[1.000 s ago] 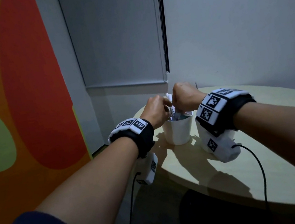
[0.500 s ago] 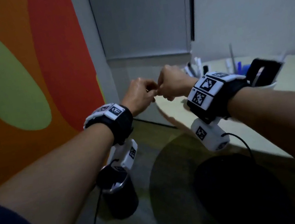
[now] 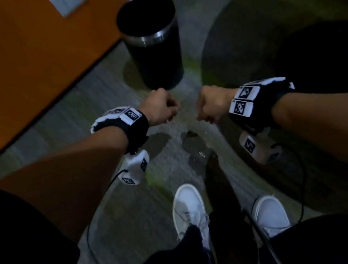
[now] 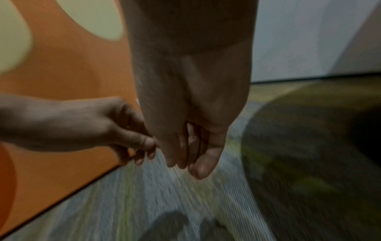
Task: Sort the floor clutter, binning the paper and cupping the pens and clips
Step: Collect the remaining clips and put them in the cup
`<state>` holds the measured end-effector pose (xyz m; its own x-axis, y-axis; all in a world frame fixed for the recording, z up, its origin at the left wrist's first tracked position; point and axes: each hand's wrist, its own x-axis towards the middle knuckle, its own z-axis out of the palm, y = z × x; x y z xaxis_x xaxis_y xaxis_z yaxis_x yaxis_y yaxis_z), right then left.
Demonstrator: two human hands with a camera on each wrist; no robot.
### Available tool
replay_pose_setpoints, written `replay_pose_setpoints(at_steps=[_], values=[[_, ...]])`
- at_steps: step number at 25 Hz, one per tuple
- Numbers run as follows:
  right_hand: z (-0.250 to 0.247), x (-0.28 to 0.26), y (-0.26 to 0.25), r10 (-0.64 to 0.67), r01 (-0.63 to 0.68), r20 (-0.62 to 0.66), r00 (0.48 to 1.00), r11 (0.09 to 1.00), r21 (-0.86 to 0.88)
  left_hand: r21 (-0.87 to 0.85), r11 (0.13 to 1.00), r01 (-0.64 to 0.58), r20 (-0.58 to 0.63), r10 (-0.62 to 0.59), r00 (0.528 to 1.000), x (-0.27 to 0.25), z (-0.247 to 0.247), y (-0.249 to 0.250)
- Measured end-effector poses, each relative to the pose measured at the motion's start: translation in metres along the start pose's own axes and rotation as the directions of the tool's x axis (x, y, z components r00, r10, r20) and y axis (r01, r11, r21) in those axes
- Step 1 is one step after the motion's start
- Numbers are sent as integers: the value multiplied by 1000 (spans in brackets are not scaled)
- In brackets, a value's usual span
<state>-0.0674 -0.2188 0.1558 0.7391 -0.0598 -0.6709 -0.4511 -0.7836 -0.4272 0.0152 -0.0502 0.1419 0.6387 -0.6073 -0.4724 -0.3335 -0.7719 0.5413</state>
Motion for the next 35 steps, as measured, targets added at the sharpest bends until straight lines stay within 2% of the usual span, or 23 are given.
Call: replay_pose_setpoints(at_steps=[2, 5, 8, 11, 13, 15, 17, 19, 22, 25, 27, 29, 32, 33, 35], values=[[46, 41, 46, 51, -54, 78, 996, 998, 28, 0, 998, 57, 108, -56, 993, 21, 64, -46], [89, 82, 95, 52, -55, 63, 997, 998, 42, -30, 999, 20, 245, -12, 969, 42, 125, -83], [129, 111, 126, 2, -2, 1, 1000, 999, 53, -18, 1000, 19, 257, -14, 966, 58, 177, -103], [164, 121, 140, -45, 45, -2, 999, 998, 40, 115, 990, -86, 255, 55, 965, 68, 215, -110], [183, 119, 144, -59, 63, -66, 996, 996, 62, 193, 965, -178, 210, 137, 968, 69, 226, -111], [198, 120, 148, -102, 107, -164, 981, 994, 19, 197, 958, -207, 100, 190, 977, 69, 237, -117], [212, 120, 148, -147, 143, -199, 969, 989, -38, 119, 979, -163, -29, 167, 985, 64, 251, -123], [221, 120, 150, -239, 223, -218, 946, 970, -94, 23, 993, -114, -86, 116, 990, 57, 265, -126], [228, 122, 153, -361, 331, -235, 902, 930, -159, 51, 989, -139, -106, 143, 984, 52, 279, -122], [231, 127, 153, -358, 319, -198, 913, 926, -203, 173, 964, -202, -86, 220, 972, 53, 278, -119], [234, 130, 152, -326, 285, -163, 931, 931, -229, 128, 980, -151, -82, 162, 983, 54, 269, -117], [234, 133, 151, -290, 258, -149, 945, 945, -203, 85, 986, -141, -103, 150, 983, 52, 264, -117], [228, 135, 149, -302, 282, -97, 948, 943, -175, 159, 963, -219, -95, 235, 967, 50, 261, -118], [226, 133, 150, -305, 291, -93, 948, 946, -144, 180, 961, -208, -83, 225, 971, 51, 261, -118], [218, 127, 154, -277, 279, -170, 946, 960, -16, 202, 972, -117, -17, 123, 992, 53, 259, -114]])
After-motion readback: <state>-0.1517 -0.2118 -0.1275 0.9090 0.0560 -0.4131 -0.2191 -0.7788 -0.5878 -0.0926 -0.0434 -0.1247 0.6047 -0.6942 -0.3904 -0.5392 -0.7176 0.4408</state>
